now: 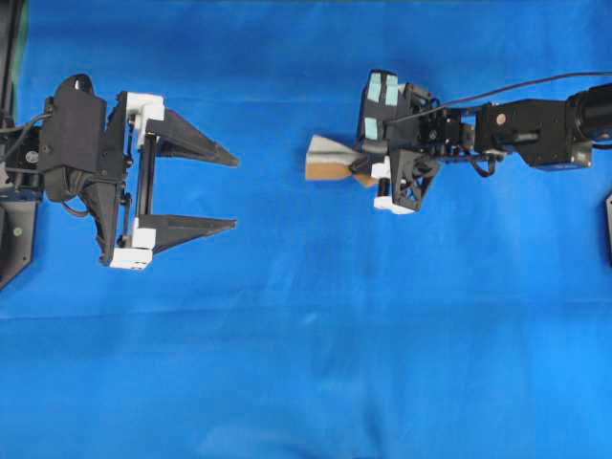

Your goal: Hand over the sponge with the left arm and wipe it with the right arm.

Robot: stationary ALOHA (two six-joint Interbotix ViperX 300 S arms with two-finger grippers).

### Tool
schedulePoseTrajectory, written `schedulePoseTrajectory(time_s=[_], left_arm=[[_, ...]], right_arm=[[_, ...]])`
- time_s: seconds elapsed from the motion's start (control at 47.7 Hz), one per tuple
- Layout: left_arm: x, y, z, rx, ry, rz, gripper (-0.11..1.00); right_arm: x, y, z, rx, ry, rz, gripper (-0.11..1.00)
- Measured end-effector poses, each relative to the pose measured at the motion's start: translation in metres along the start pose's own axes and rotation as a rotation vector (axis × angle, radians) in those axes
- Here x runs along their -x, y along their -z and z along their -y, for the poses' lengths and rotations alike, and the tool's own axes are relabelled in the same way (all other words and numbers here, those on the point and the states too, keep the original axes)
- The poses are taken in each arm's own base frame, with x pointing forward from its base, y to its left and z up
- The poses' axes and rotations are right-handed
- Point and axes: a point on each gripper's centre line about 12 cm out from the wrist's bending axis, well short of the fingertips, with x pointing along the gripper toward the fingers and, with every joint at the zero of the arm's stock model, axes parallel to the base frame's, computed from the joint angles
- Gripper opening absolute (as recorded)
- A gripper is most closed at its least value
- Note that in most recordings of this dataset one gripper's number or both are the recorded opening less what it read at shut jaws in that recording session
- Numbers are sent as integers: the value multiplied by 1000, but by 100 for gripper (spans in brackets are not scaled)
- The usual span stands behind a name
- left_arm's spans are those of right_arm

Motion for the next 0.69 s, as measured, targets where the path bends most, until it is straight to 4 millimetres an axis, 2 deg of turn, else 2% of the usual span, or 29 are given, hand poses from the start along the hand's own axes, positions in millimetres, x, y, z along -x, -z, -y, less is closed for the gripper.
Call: schedulePoseTrajectory(time_s=[0.168, 0.315, 0.546, 0.692], left_arm=[[0, 0, 0, -3, 0, 0, 81], [0, 0, 0, -3, 0, 0, 81], [0, 0, 0, -3, 0, -2, 81], [0, 0, 0, -2, 0, -2, 81]], right_arm=[[0, -1, -7, -14, -12, 1, 28], [2, -2, -42, -11, -73, 0, 28], [9, 1, -115, 12, -198, -9, 28], [14, 0, -137, 27, -229, -33, 28]])
